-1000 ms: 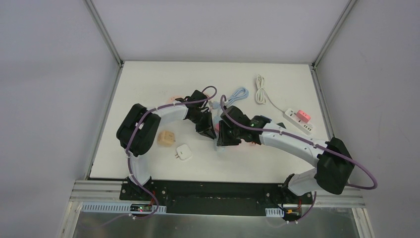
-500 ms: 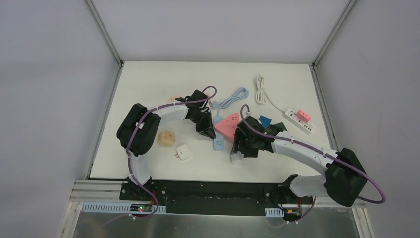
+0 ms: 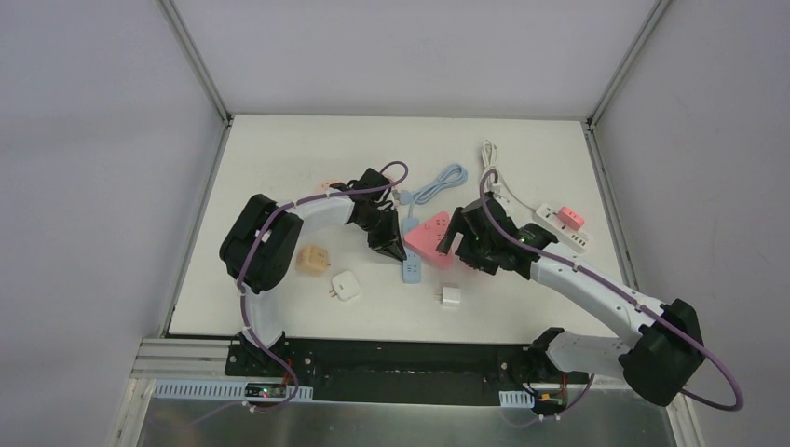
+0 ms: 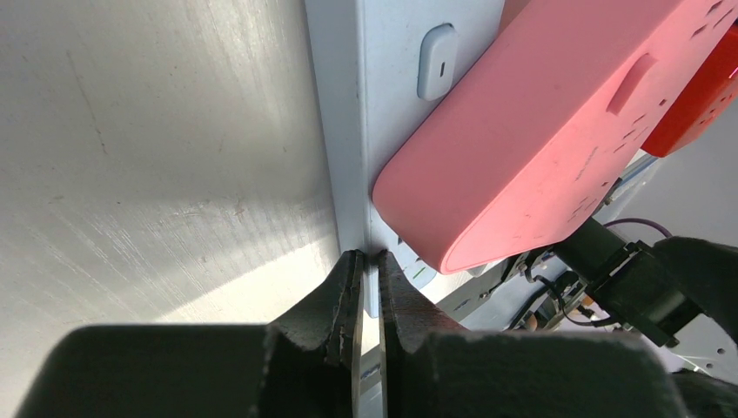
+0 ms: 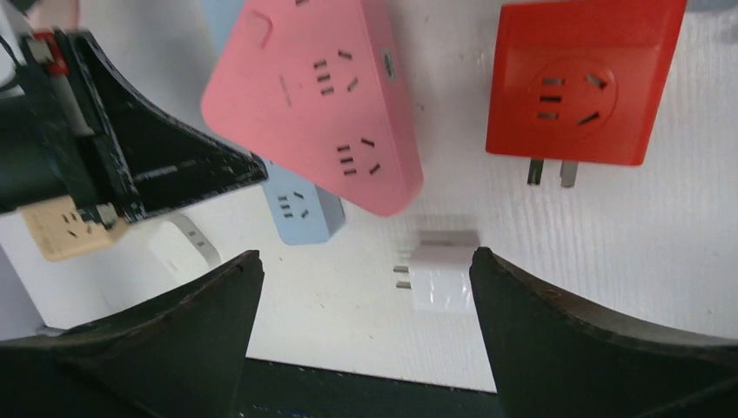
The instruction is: Pull the plug off the socket
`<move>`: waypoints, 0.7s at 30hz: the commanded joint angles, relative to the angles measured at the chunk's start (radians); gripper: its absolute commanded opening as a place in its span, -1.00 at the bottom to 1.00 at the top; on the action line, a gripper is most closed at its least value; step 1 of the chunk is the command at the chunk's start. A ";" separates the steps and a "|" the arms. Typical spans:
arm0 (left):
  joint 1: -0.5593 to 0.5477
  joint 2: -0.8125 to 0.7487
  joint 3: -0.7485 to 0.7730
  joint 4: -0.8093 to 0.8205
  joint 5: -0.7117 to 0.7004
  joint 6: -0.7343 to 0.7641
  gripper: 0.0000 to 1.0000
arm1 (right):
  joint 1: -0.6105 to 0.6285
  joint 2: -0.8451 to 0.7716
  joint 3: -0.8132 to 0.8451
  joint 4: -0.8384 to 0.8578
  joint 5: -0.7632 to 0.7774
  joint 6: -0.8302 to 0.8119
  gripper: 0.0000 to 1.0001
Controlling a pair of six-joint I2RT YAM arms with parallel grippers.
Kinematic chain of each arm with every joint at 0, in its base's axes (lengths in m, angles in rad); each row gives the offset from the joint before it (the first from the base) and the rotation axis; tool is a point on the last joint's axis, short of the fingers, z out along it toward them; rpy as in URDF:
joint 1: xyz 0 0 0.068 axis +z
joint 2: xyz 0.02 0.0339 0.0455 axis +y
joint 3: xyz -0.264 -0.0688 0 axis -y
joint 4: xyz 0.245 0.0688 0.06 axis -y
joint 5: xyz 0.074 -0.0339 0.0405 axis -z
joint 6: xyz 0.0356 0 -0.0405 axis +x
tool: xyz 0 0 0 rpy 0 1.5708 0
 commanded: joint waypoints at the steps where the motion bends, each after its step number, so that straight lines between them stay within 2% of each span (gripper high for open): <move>1: -0.002 0.062 -0.061 -0.134 -0.183 0.074 -0.95 | -0.071 0.000 0.019 0.108 -0.006 0.059 0.82; 5: -0.002 0.057 -0.065 -0.132 -0.180 0.074 -0.91 | -0.138 0.069 0.010 0.185 -0.091 0.056 0.77; 9: -0.002 0.052 -0.067 -0.130 -0.173 0.072 -0.89 | -0.155 0.176 0.016 0.237 -0.203 0.035 0.53; 11: -0.002 0.046 -0.073 -0.116 -0.144 0.071 -0.90 | -0.155 0.217 0.023 0.234 -0.206 0.042 0.44; 18: -0.002 0.013 -0.075 -0.078 -0.090 0.059 -0.82 | -0.154 0.245 -0.010 0.280 -0.183 0.065 0.38; 21: -0.002 0.001 -0.069 -0.078 -0.083 0.056 -0.79 | -0.152 0.273 -0.009 0.298 -0.226 0.057 0.25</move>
